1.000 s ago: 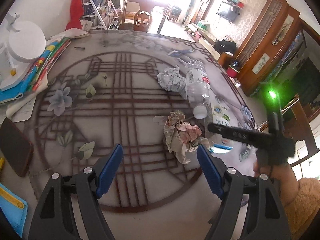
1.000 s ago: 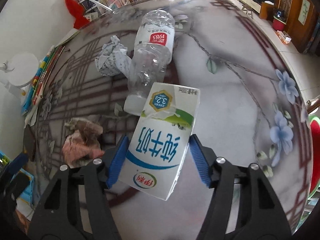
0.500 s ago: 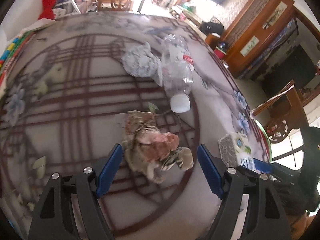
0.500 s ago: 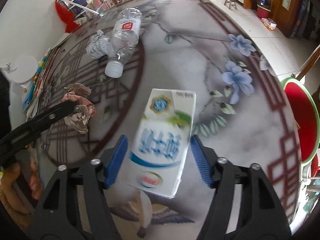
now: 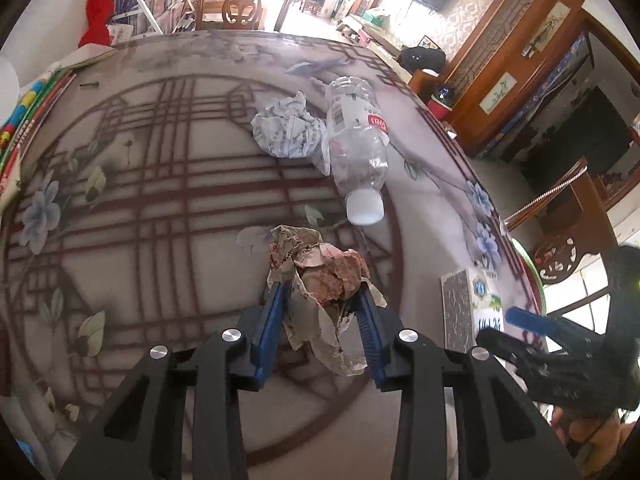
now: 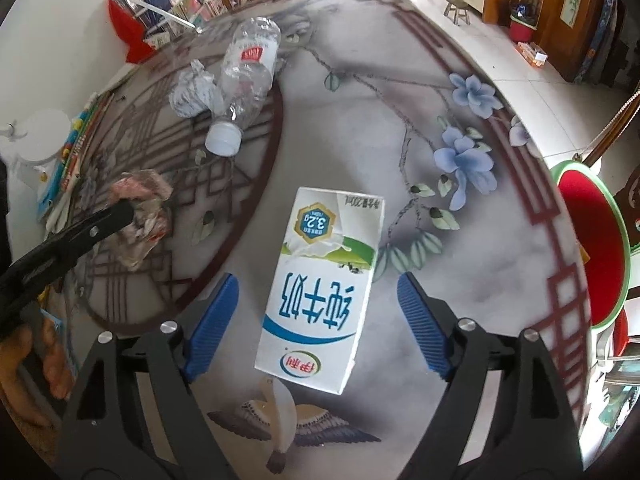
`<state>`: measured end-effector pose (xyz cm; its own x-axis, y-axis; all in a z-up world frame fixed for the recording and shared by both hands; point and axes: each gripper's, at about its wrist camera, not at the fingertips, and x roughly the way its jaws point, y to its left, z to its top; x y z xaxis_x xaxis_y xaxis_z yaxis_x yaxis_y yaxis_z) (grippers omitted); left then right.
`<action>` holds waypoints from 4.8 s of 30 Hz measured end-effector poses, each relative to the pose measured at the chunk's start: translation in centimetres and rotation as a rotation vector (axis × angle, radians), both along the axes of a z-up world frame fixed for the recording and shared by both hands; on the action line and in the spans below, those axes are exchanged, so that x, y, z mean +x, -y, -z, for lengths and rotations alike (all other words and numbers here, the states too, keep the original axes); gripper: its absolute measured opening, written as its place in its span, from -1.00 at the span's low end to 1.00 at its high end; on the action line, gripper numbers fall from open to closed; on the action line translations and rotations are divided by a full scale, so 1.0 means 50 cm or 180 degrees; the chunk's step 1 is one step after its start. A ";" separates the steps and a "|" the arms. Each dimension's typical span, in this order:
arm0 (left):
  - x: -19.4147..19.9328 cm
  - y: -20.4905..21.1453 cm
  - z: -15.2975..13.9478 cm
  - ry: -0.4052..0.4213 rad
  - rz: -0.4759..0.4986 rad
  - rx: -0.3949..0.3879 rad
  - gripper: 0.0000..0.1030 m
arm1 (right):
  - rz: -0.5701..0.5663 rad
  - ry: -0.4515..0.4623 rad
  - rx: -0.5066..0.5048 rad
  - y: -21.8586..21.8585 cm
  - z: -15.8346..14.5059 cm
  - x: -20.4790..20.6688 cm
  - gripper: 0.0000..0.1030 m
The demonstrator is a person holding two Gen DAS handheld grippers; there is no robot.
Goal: Collect trash
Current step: 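Grasp the white milk carton with the right gripper while the left gripper grasps the crumpled tissue, then carry the milk carton and crumpled tissue over the red bucket, then open both grippers over the red bucket to drop carton and tissue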
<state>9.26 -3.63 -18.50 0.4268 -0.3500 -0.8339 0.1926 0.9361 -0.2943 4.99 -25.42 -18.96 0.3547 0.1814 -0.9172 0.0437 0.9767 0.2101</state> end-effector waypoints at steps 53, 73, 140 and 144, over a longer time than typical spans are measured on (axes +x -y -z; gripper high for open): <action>-0.045 0.146 -0.156 0.0578 0.0210 0.0112 -0.24 | 0.0246 0.0724 0.0258 0.159 -0.122 -0.025 0.06; -0.049 0.322 -0.175 0.0609 0.0154 0.0236 -0.23 | 0.0224 0.0786 0.0387 0.341 -0.133 -0.008 0.06; 0.057 0.630 -0.099 0.0280 0.0629 0.0208 0.54 | 0.1404 0.0555 0.0441 0.742 -0.055 -0.118 0.37; 0.126 0.435 -0.108 0.0320 -0.0144 0.0380 0.52 | 0.1302 0.0514 0.0453 0.701 -0.048 -0.097 0.37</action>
